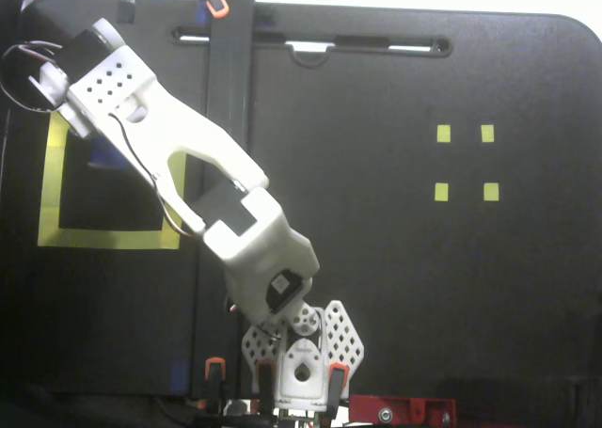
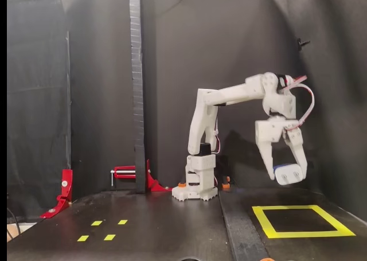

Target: Grasp the block and place it in the designated area.

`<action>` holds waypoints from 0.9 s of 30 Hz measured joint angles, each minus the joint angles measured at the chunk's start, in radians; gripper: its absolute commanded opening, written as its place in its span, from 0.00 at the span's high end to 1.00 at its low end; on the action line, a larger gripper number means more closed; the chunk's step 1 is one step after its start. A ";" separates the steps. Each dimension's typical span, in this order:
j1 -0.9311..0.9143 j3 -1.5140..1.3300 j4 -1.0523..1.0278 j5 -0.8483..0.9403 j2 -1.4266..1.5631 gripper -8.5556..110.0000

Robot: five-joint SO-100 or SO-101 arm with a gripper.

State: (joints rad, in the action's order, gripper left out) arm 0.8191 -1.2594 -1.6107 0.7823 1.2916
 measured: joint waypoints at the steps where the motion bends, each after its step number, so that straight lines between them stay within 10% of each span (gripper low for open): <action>1: 0.006 -0.009 0.009 -0.002 -0.011 0.75; 27: 0.063 -0.037 0.172 -0.038 -0.268 0.75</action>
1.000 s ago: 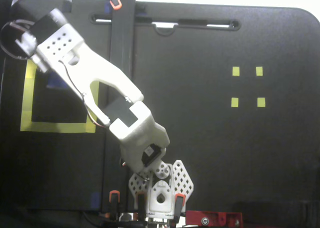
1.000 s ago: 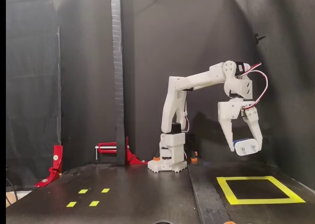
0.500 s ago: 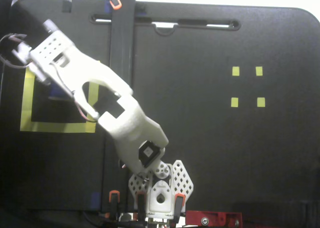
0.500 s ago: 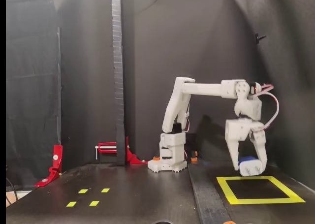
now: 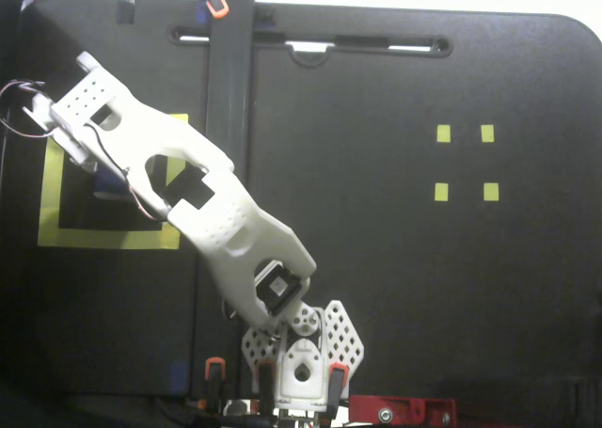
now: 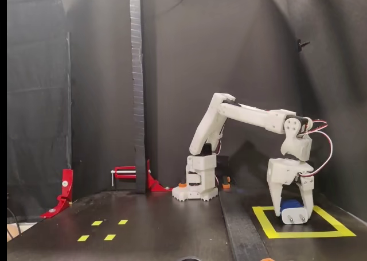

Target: Grasp the block and place it in the designated area.

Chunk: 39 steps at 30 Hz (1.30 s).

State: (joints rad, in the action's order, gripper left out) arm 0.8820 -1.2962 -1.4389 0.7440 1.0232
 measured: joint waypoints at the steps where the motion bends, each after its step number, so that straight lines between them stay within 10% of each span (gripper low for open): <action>1: 0.000 0.000 0.000 0.000 0.000 0.75; 39: -0.012 -0.002 0.006 0.038 -0.008 0.54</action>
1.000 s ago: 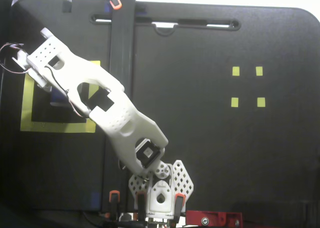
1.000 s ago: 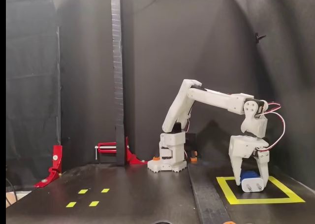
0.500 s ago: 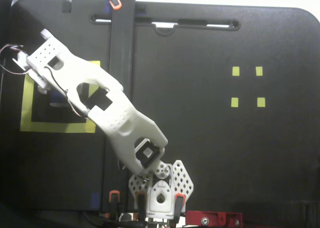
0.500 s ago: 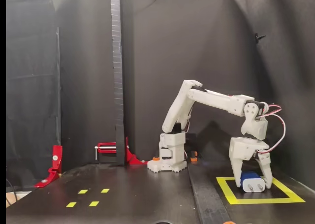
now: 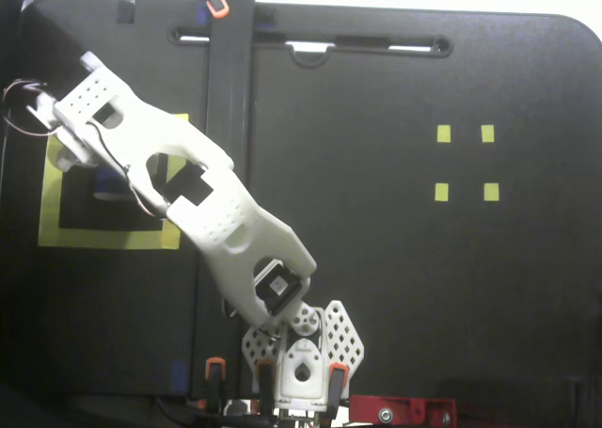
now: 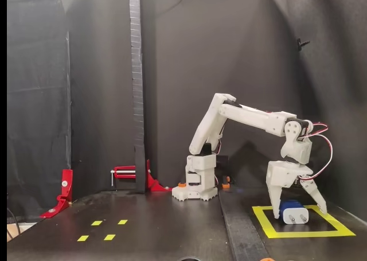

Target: Grasp the block and place it in the designated area.

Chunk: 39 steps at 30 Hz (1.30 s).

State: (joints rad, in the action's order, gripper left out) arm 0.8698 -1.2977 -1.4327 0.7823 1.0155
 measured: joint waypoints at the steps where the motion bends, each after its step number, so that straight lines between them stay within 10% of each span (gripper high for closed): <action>1: 0.002 0.000 0.000 0.002 0.000 0.54; 39: -0.064 0.000 -0.265 0.091 0.465 0.53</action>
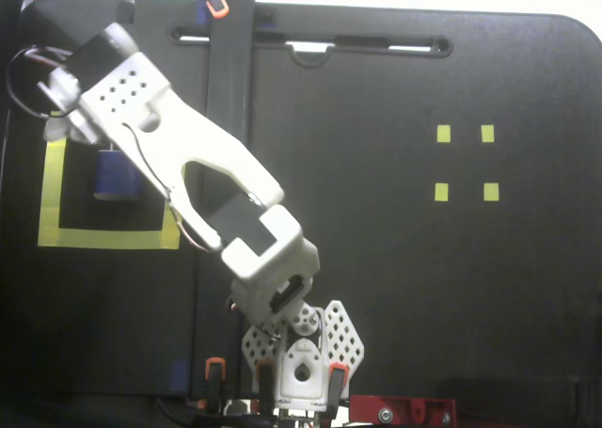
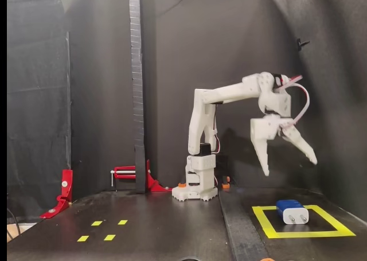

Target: Grasp the block and place it in the designated area.

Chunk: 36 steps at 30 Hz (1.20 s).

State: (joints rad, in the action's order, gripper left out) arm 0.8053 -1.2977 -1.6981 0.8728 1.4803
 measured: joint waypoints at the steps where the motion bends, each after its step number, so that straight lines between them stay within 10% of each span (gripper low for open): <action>1: 0.002 0.000 0.000 0.000 0.002 0.53; 9: -0.008 0.000 0.002 0.009 0.003 0.54; 26: -0.017 0.000 0.009 0.009 0.015 0.92; 36: -0.025 0.000 0.021 0.009 0.015 0.93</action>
State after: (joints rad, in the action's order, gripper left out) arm 0.7808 -1.2977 -1.6766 0.8820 1.4956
